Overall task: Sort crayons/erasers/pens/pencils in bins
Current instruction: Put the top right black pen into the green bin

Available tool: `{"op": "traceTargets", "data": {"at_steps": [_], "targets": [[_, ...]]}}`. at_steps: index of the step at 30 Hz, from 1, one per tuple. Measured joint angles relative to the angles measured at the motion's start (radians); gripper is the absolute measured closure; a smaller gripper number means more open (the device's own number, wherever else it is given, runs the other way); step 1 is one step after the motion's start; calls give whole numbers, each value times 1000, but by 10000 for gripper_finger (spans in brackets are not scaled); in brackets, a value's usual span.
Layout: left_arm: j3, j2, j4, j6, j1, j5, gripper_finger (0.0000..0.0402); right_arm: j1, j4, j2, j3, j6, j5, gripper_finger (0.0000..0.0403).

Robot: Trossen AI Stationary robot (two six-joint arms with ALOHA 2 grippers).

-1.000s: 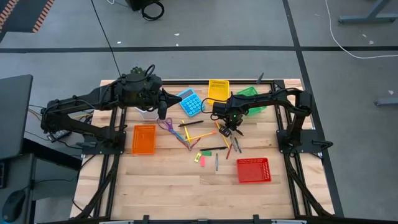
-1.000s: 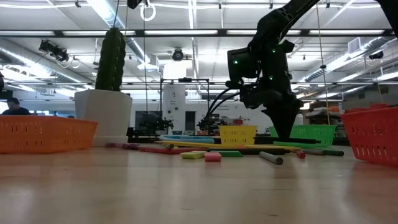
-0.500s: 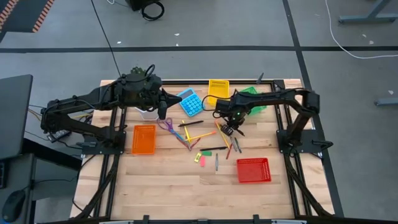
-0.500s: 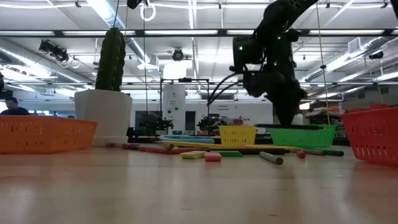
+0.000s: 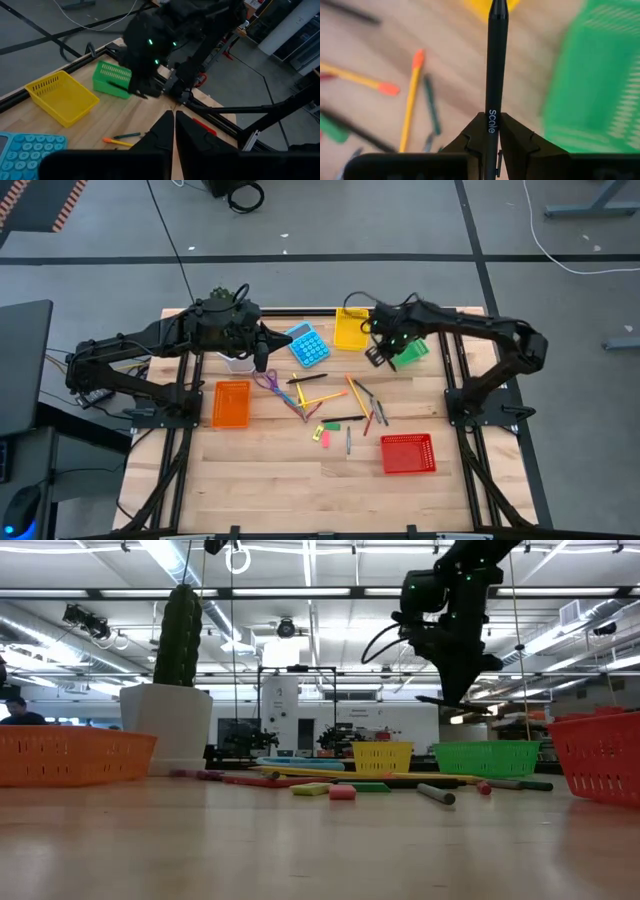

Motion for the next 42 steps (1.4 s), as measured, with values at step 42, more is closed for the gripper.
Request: {"op": "traceTargets", "data": {"at_steps": [42], "targets": [[0, 0, 0, 10, 2, -2, 383, -275, -52, 162, 0, -570, 125, 348]]}}
